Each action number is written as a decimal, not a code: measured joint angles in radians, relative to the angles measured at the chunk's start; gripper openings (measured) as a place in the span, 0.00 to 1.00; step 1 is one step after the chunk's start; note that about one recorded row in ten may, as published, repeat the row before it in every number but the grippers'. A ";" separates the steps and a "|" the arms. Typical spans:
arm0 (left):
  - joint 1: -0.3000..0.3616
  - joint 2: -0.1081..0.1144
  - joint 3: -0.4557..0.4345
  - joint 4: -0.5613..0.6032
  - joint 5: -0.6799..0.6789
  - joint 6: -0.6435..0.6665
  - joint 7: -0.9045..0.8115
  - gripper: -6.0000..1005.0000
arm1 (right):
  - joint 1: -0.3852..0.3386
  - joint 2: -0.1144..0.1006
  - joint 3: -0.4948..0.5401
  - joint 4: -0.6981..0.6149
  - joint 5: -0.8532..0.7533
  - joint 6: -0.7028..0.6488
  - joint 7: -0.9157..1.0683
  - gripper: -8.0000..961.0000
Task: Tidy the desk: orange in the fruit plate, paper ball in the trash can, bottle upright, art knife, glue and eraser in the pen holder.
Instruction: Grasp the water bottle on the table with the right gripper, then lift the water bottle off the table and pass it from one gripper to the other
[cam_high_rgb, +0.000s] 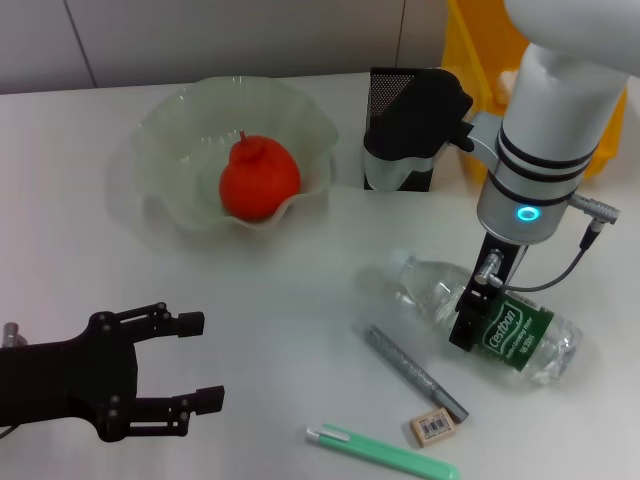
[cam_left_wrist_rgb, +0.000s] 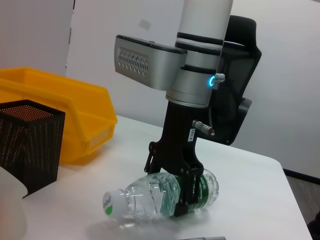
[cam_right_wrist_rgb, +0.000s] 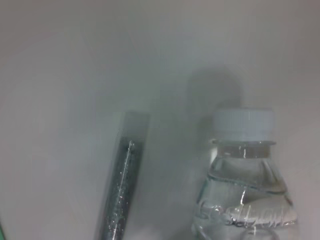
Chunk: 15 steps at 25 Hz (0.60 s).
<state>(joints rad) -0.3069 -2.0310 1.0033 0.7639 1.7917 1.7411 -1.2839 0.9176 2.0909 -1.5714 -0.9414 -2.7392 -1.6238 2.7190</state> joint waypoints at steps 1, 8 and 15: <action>0.000 0.000 -0.001 0.000 0.000 0.000 0.000 0.84 | 0.000 0.000 0.000 0.001 0.000 0.000 0.000 0.82; 0.000 -0.001 -0.003 -0.007 0.000 0.000 0.008 0.84 | -0.002 0.000 -0.023 0.009 0.000 0.001 -0.001 0.82; -0.001 -0.002 -0.003 -0.014 0.000 0.000 0.011 0.84 | -0.005 0.000 -0.025 -0.001 0.000 0.000 -0.001 0.82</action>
<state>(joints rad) -0.3079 -2.0325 1.0001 0.7500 1.7916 1.7410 -1.2726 0.9126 2.0908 -1.5963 -0.9425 -2.7393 -1.6237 2.7185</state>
